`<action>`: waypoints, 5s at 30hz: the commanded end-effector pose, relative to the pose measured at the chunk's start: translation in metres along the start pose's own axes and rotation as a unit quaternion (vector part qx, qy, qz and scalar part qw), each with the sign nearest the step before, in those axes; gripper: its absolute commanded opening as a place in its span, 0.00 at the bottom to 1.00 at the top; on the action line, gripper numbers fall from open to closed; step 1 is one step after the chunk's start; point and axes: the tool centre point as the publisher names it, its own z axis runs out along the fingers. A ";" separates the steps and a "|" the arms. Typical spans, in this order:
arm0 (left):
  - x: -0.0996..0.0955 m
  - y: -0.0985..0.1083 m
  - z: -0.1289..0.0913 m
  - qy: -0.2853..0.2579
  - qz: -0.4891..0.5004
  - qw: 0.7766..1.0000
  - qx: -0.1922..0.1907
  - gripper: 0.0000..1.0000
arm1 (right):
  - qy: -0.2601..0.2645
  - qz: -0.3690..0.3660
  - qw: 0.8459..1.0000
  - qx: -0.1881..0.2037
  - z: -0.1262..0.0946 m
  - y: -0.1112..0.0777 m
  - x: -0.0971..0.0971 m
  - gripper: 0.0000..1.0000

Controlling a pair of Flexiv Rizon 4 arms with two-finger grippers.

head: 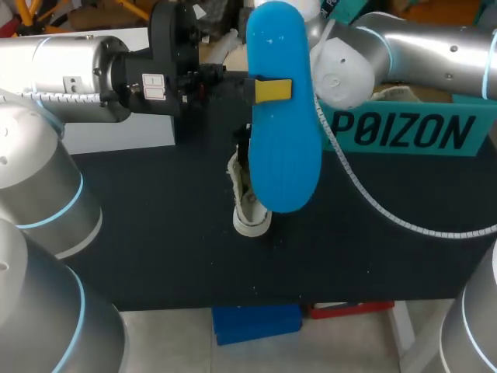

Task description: Take the shoe out of the shoebox, open the shoe tongue, remove and reinsert the insole, then place the shoe into the shoebox

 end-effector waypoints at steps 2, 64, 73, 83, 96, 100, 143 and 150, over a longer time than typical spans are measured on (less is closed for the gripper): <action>0.000 0.000 0.001 -0.002 -0.001 1.000 -0.001 0.00 | 0.164 -0.029 0.986 -0.028 -0.043 -0.017 -0.020 1.00; 0.000 0.000 0.001 -0.002 -0.001 1.000 -0.001 0.00 | 0.633 0.001 0.771 -0.068 -0.119 -0.040 -0.016 1.00; -0.005 0.000 0.003 0.012 0.023 1.000 0.003 0.00 | 0.630 0.007 0.774 -0.068 -0.119 -0.040 -0.016 1.00; -0.063 0.046 0.005 0.009 0.149 0.988 -0.031 0.00 | 0.630 0.007 0.774 -0.068 -0.119 -0.040 -0.016 1.00; -0.101 0.079 0.001 0.000 0.154 0.987 -0.041 0.00 | 0.630 0.007 0.774 -0.068 -0.119 -0.040 -0.016 1.00; -0.101 0.079 0.001 0.000 0.154 0.987 -0.041 0.00 | 0.630 0.007 0.774 -0.068 -0.119 -0.040 -0.016 1.00; -0.158 0.193 -0.049 -0.092 0.530 0.827 -0.166 0.00 | 0.630 0.007 0.774 -0.068 -0.119 -0.040 -0.016 1.00; -0.152 0.207 -0.056 -0.084 0.590 0.794 -0.119 0.00 | 0.630 0.007 0.774 -0.068 -0.119 -0.040 -0.016 1.00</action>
